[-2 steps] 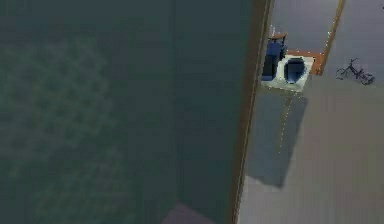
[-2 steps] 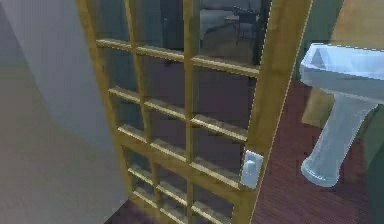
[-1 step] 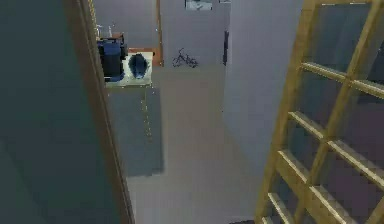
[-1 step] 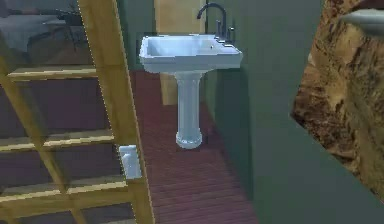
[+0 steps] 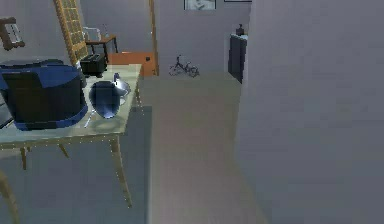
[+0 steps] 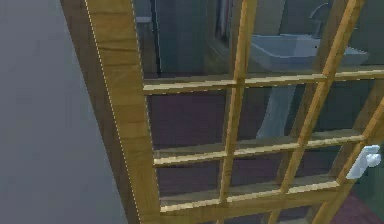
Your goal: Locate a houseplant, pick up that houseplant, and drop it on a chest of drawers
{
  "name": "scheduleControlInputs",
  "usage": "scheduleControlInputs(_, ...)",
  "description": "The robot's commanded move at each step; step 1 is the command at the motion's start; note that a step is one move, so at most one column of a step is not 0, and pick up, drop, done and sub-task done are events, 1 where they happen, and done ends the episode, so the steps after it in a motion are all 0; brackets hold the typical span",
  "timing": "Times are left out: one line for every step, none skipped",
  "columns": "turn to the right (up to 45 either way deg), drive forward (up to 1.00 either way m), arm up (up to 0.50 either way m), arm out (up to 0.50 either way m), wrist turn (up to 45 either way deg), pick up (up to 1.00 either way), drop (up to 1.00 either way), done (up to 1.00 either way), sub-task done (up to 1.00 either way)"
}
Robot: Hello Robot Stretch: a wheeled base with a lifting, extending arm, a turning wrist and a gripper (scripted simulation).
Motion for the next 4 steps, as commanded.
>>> scheduleControlInputs(6.0, 0.00, 0.00, 0.00, 0.0, 0.00, 0.00, 0.00, 0.00)
scheduleControlInputs(0.0, 1.00, 0.00, 0.00, 0.0, 0.00, 0.00, 0.00, 0.00)
scheduleControlInputs(6.0, 0.00, 0.00, 0.00, 0.0, 0.00, 0.00, 0.00, 0.00)
scheduleControlInputs(0.0, 0.10, 0.00, 0.00, 0.0, 0.00, 0.00, 0.00, 0.00)
